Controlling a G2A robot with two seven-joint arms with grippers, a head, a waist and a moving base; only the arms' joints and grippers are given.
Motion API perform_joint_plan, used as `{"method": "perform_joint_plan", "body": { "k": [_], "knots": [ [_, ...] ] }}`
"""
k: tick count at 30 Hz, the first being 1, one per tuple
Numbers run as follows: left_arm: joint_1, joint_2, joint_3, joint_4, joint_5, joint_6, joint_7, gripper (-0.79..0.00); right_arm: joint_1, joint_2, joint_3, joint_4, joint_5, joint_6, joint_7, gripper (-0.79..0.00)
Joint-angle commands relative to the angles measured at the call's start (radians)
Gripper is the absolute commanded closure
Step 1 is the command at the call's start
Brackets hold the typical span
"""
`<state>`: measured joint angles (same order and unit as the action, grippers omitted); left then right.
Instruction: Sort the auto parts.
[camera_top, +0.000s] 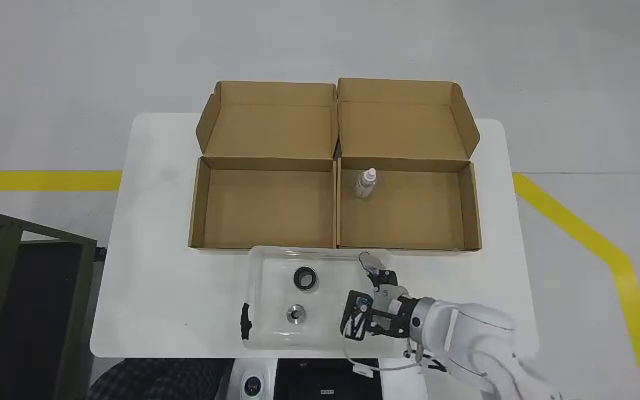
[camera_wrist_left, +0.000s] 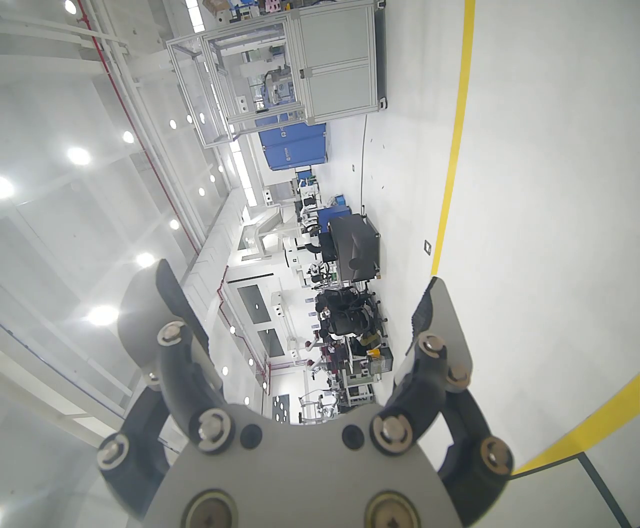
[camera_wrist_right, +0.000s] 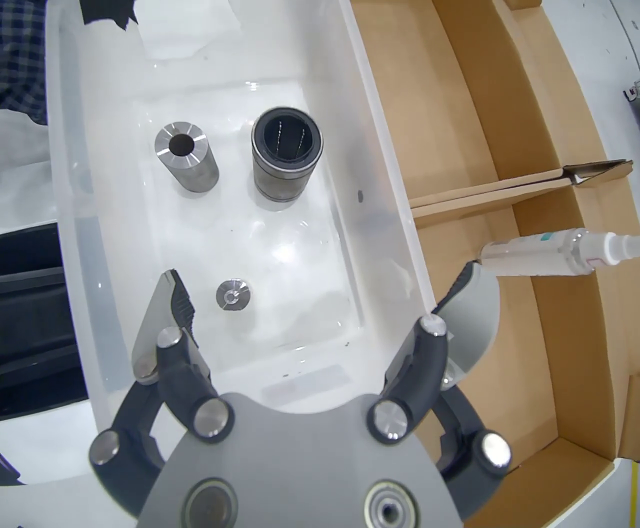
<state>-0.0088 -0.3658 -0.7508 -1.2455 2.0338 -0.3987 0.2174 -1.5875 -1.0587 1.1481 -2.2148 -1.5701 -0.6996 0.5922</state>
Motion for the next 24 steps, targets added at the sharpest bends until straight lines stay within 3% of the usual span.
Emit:
{"method": "perform_joint_plan", "body": {
  "k": [1,13,24],
  "knots": [
    [0.0,0.0,0.0,0.0,0.0,0.0,0.0,-0.785,0.011,-0.001,-0.018,0.015,-0.007,-0.003,0.015,-0.785],
    [0.0,0.0,0.0,0.0,0.0,0.0,0.0,-0.785,0.063,-0.008,-0.091,0.065,-0.027,-0.007,0.082,-0.785],
    [0.0,0.0,0.0,0.0,0.0,0.0,0.0,-0.785,0.075,-0.008,-0.128,0.077,-0.039,-0.025,0.129,-0.634]
  ]
}}
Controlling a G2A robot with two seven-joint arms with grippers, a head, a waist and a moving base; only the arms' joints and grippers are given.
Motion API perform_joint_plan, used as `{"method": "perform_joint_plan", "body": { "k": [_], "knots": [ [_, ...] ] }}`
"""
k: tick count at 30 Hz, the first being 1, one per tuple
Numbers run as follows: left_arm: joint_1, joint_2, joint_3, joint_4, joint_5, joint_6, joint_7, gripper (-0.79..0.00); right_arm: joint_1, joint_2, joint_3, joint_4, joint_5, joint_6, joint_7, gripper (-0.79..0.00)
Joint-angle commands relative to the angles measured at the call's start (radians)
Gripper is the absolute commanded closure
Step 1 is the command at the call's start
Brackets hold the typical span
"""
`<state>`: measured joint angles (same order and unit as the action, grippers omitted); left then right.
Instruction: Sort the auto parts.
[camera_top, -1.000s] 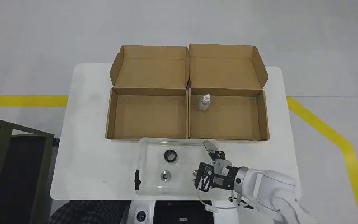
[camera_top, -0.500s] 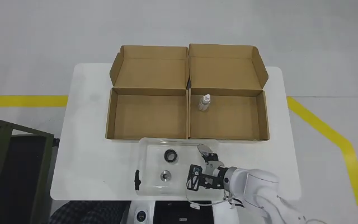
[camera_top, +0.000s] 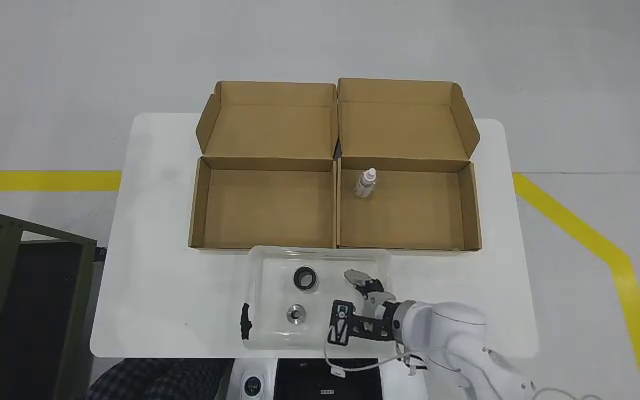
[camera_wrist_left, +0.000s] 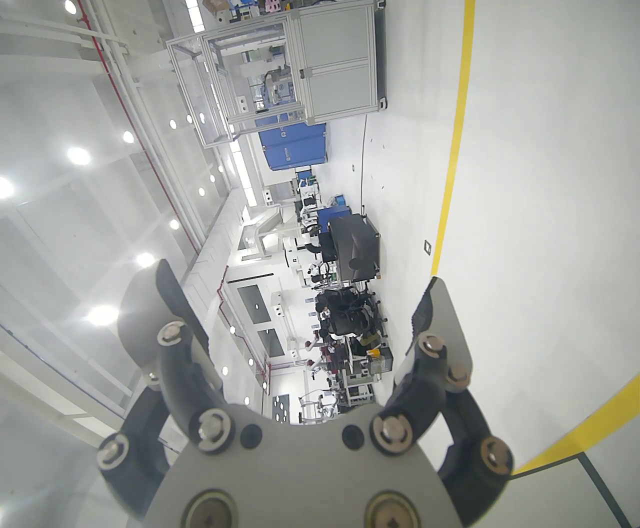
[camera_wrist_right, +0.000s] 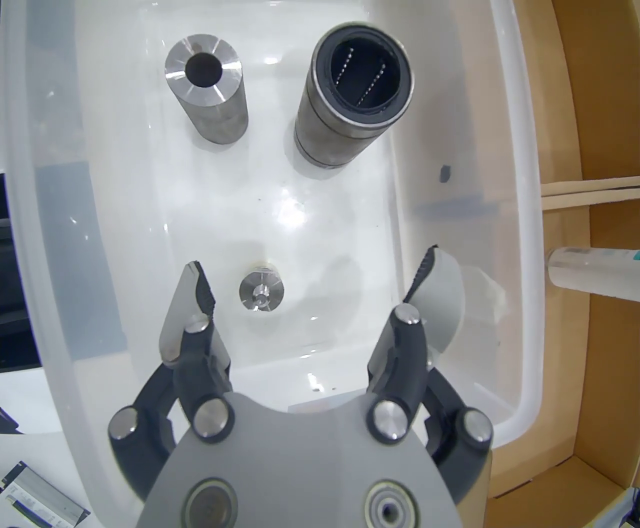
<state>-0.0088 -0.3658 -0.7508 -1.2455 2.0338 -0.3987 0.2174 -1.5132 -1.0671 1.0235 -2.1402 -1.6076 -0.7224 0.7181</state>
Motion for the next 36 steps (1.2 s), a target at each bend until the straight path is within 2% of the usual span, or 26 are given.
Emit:
{"method": "perform_joint_plan", "body": {
  "k": [1,3,6,8,10,12,18,28,36],
  "knots": [
    [0.0,0.0,0.0,0.0,0.0,0.0,0.0,-0.785,0.002,0.0,-0.007,0.005,-0.004,-0.008,0.007,-0.606],
    [0.0,0.0,0.0,0.0,0.0,0.0,0.0,-0.785,0.004,0.0,-0.014,0.012,-0.005,-0.011,0.013,-0.579],
    [0.0,0.0,0.0,0.0,0.0,0.0,0.0,-0.785,0.01,0.0,-0.025,0.018,-0.009,-0.014,0.024,-0.493],
    [0.0,0.0,0.0,0.0,0.0,0.0,0.0,-0.785,0.014,-0.001,-0.032,0.022,-0.012,-0.018,0.033,-0.489],
    [0.0,0.0,0.0,0.0,0.0,0.0,0.0,-0.785,0.018,-0.001,-0.042,0.022,-0.019,-0.025,0.045,-0.453],
    [0.0,0.0,0.0,0.0,0.0,0.0,0.0,-0.785,0.022,-0.002,-0.049,0.021,-0.022,-0.026,0.055,-0.391],
    [0.0,0.0,0.0,0.0,0.0,0.0,0.0,-0.785,0.037,-0.004,-0.068,0.027,-0.021,-0.031,0.082,-0.32],
    [0.0,0.0,0.0,0.0,0.0,0.0,0.0,-0.785,0.054,-0.005,-0.077,0.021,0.008,-0.034,0.093,0.0],
    [0.0,0.0,0.0,0.0,0.0,0.0,0.0,-0.785,0.053,0.001,-0.033,-0.006,0.098,-0.046,0.055,0.0]
  ]
}}
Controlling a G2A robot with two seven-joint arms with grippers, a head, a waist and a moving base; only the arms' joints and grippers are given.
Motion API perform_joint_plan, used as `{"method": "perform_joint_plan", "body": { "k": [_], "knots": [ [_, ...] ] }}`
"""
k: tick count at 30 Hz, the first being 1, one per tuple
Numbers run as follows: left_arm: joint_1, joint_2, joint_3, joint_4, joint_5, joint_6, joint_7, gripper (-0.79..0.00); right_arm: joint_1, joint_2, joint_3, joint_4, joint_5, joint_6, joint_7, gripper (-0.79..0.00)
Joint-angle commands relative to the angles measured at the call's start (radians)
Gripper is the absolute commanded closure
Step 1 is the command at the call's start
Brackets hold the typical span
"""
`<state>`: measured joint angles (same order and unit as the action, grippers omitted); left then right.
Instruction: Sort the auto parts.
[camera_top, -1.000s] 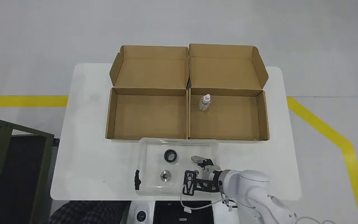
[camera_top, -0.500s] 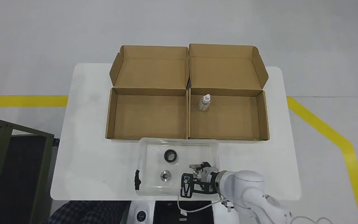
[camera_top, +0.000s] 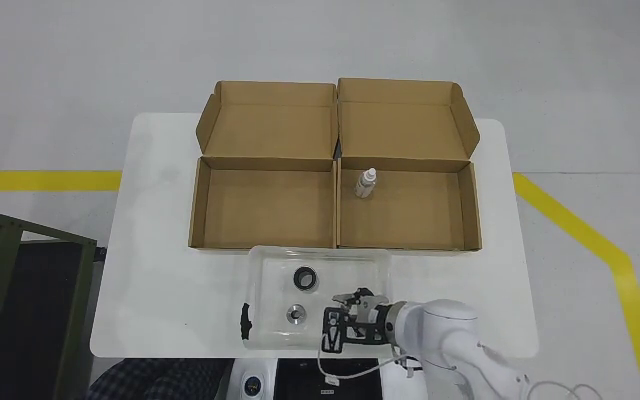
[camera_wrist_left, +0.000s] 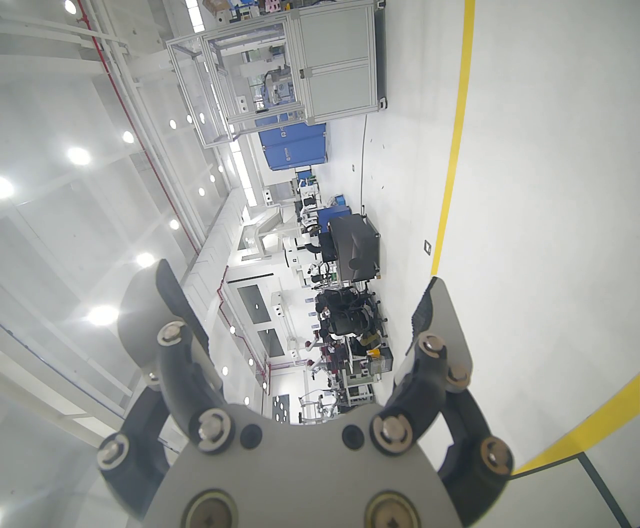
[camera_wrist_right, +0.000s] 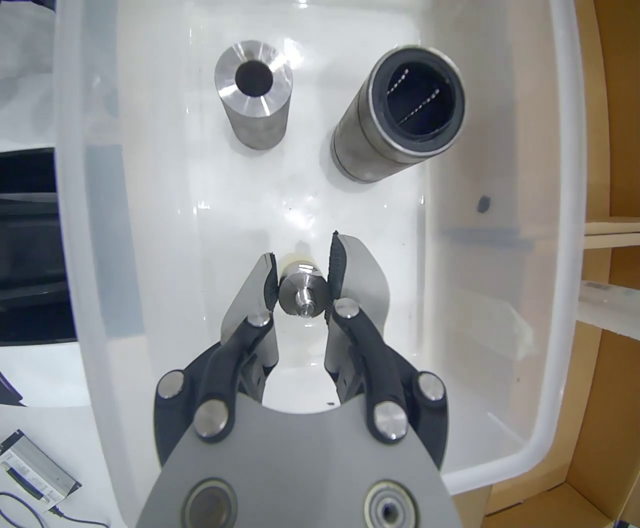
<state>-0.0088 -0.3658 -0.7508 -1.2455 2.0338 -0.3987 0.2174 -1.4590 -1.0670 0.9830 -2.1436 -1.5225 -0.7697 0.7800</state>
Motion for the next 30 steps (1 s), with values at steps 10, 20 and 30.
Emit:
{"method": "perform_joint_plan", "body": {
  "k": [10,20,30],
  "knots": [
    [0.0,0.0,0.0,0.0,0.0,0.0,0.0,-0.785,-0.008,0.012,0.112,0.004,0.19,0.003,-0.124,0.0],
    [0.0,0.0,0.0,0.0,0.0,0.0,0.0,-0.785,-0.015,0.027,0.245,0.005,0.46,-0.013,-0.221,0.0],
    [0.0,0.0,0.0,0.0,0.0,0.0,0.0,-0.785,0.01,0.035,0.356,0.055,0.737,0.044,-0.308,0.0]
  ]
}}
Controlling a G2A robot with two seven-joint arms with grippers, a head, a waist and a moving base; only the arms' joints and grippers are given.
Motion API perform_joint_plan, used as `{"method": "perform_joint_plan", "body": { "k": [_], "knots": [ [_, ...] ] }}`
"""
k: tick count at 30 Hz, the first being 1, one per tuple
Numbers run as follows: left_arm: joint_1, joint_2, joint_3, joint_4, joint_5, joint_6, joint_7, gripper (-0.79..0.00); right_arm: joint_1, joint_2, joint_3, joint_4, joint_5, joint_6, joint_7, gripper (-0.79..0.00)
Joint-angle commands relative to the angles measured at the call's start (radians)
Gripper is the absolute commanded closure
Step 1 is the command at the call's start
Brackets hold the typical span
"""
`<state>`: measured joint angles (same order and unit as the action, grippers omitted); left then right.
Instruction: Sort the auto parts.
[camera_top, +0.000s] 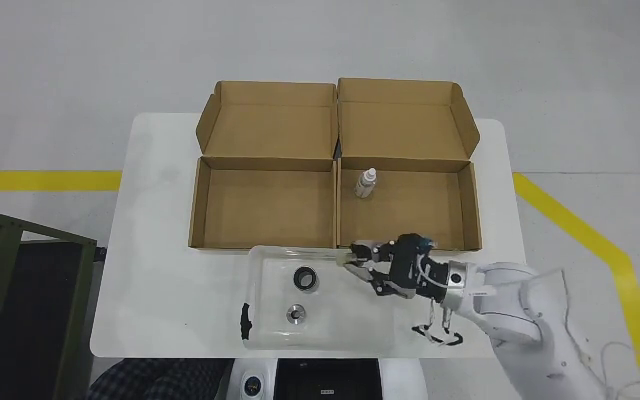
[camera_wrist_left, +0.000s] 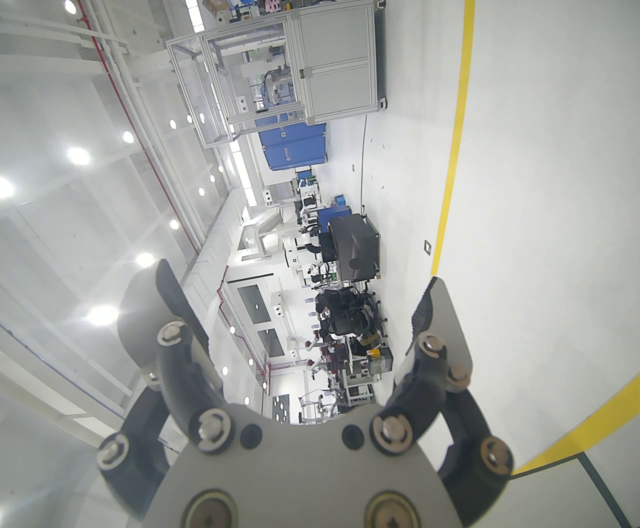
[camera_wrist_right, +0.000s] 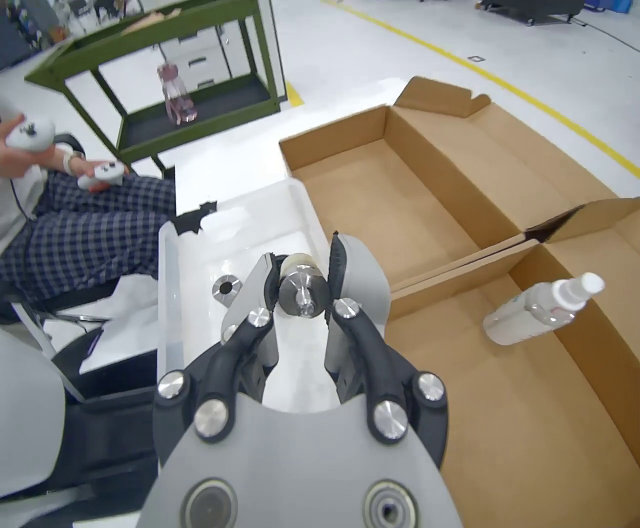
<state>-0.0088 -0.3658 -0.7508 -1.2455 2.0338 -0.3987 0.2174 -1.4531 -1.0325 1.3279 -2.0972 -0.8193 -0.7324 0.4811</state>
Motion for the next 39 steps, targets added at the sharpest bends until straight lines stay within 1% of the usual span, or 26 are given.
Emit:
{"method": "perform_joint_plan", "body": {
  "k": [1,11,17,22,26,31,39],
  "knots": [
    [0.0,0.0,0.0,0.0,0.0,0.0,0.0,-0.785,0.008,0.001,0.021,0.014,0.055,0.012,-0.014,0.0],
    [0.0,0.0,0.0,0.0,0.0,0.0,0.0,-0.785,0.003,0.009,0.112,0.05,0.215,0.023,-0.073,0.0],
    [0.0,0.0,0.0,0.0,0.0,0.0,0.0,-0.785,-0.001,0.013,0.138,0.058,0.256,0.004,-0.077,0.0],
    [0.0,0.0,0.0,0.0,0.0,0.0,0.0,-0.785,0.006,0.014,0.14,0.07,0.263,0.007,-0.081,0.0],
    [0.0,0.0,0.0,0.0,0.0,0.0,0.0,-0.785,0.019,0.014,0.132,0.078,0.231,0.022,-0.079,0.0],
    [0.0,0.0,0.0,0.0,0.0,0.0,0.0,-0.785,0.036,0.013,0.115,0.097,0.153,0.057,-0.071,0.0],
    [0.0,0.0,0.0,0.0,0.0,0.0,0.0,-0.785,0.085,0.007,0.049,0.149,0.005,0.131,-0.065,0.0]
  ]
}}
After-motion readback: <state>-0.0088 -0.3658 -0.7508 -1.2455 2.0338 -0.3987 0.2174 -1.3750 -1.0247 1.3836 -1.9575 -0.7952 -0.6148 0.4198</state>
